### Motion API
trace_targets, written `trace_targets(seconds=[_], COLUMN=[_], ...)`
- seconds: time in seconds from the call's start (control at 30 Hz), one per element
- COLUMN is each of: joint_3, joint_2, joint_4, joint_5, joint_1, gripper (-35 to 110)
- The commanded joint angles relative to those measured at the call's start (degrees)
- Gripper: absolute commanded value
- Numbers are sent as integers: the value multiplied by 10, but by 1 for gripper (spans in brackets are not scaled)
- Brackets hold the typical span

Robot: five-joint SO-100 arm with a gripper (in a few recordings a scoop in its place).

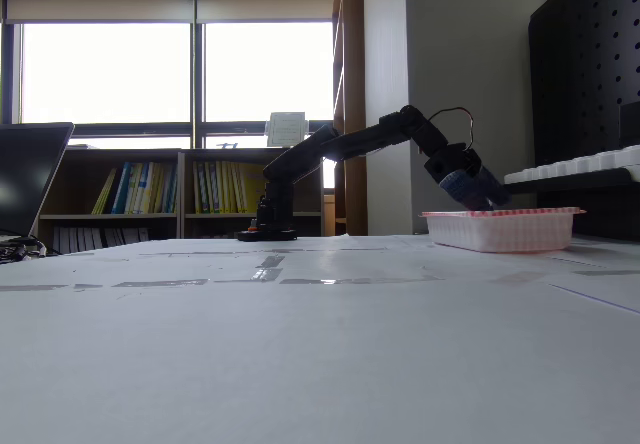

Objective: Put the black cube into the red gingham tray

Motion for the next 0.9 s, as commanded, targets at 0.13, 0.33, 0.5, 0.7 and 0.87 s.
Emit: trace_targets(seconds=[0.13, 0.33, 0.5, 0.7, 0.87], joint_3=[74, -103, -407, -893, -1184], joint_2=[-116, -414, -685, -1067, -1277], joint_4=[70, 65, -84, -230, -227], joint_5=[-18, -28, 8, 102, 188], joint_1=[11, 43, 97, 207, 361], gripper=[36, 34, 6, 0, 0])
